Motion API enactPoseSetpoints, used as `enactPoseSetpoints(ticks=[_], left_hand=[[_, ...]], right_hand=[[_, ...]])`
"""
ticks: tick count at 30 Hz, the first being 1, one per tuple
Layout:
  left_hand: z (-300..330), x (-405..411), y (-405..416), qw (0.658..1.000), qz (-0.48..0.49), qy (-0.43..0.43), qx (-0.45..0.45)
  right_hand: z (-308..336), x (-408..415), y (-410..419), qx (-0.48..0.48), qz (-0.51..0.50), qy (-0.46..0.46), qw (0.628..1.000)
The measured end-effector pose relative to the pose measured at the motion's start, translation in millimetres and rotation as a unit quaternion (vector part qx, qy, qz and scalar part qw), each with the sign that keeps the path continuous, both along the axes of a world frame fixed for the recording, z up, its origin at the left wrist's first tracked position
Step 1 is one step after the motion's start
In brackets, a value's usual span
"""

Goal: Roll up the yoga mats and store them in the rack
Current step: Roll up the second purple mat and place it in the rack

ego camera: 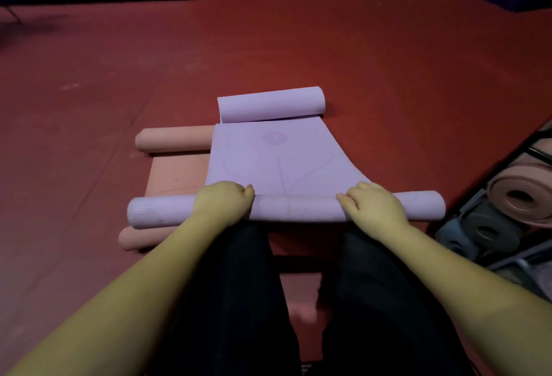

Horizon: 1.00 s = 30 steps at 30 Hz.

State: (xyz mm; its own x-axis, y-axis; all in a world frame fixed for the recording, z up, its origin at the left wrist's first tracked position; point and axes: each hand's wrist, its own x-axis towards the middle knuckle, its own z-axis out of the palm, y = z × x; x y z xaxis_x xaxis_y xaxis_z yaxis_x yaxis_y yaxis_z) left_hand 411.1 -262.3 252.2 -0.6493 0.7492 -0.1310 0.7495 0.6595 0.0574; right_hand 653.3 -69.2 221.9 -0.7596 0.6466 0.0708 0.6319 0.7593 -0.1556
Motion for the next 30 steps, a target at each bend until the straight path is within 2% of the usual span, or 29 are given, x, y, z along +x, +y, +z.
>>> enactPoseSetpoints(ticks=[3,6,9,10,13,14,16,18,21,27,30], left_hand=[[4,-7,11,0.998,0.012,-0.050,-0.047],[7,-3,10,0.998,0.011,-0.062,-0.022],[1,6,-7,0.996,-0.054,0.065,-0.012],[-1,9,-13,0.995,-0.062,0.083,-0.006],[-4,10,-20,0.996,-0.058,0.072,0.013],[2,10,-19,0.996,-0.060,0.060,-0.009],[11,8,-15,0.990,-0.101,0.092,-0.019],[21,4,-9,0.990,-0.095,0.105,-0.011],[38,-1,0,0.997,-0.034,0.053,0.042],[51,8,-7,0.994,-0.038,-0.056,-0.085],[42,18,-14,0.989,-0.044,-0.058,-0.127]], right_hand=[[-6,3,-6,0.023,-0.005,0.017,1.000],[0,-7,-3,0.029,-0.023,0.007,0.999],[3,-15,4,0.022,-0.024,-0.019,0.999],[4,-17,6,0.015,-0.024,-0.027,0.999],[9,-23,10,-0.021,-0.019,-0.051,0.998],[12,-25,10,-0.029,-0.019,-0.060,0.998],[22,-28,12,-0.037,-0.024,-0.075,0.996],[36,-30,14,-0.036,-0.027,-0.091,0.995],[62,-29,18,-0.069,-0.014,-0.136,0.988],[69,-18,16,-0.214,-0.008,-0.231,0.949],[55,-20,13,-0.246,0.013,-0.244,0.938]])
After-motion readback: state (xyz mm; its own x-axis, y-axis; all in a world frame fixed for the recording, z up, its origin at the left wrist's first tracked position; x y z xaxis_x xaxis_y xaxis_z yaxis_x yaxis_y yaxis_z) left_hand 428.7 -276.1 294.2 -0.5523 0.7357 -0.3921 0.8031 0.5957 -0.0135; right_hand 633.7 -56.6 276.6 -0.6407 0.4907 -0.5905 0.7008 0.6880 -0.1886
